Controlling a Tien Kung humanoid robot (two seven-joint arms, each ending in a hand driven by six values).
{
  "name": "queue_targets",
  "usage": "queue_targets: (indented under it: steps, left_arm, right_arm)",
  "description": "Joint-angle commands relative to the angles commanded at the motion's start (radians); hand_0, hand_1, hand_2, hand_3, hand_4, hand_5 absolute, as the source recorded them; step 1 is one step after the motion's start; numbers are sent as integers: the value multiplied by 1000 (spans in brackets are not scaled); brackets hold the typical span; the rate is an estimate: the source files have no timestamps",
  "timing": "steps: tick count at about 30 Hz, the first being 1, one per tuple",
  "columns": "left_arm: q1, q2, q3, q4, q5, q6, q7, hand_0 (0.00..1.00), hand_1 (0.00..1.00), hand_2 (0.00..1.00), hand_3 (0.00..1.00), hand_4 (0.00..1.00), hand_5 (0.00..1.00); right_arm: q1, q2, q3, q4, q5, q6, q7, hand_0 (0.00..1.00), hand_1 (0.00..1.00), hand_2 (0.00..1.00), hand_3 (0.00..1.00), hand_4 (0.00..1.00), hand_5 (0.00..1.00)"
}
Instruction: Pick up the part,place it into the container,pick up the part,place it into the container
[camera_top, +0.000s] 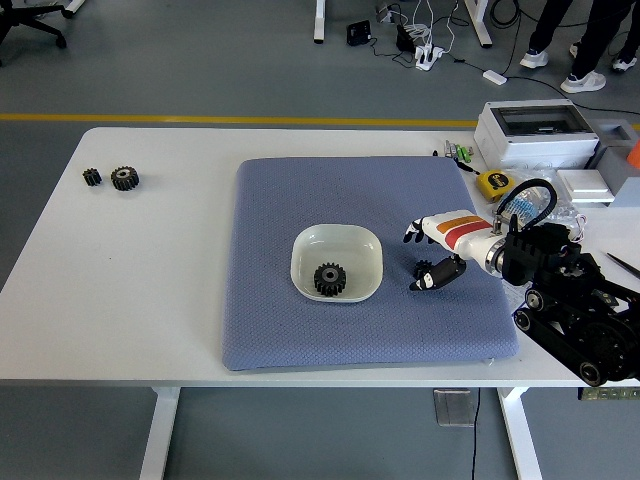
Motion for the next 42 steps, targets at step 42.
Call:
queue_targets:
  steps: [42]
  left_arm:
    - [-7,-3,5,0,-2,-7,1,669,651,632,558,571,524]
  right_arm:
    - [8,1,-11,-17,-5,17,-23,342,344,409,464,642,272]
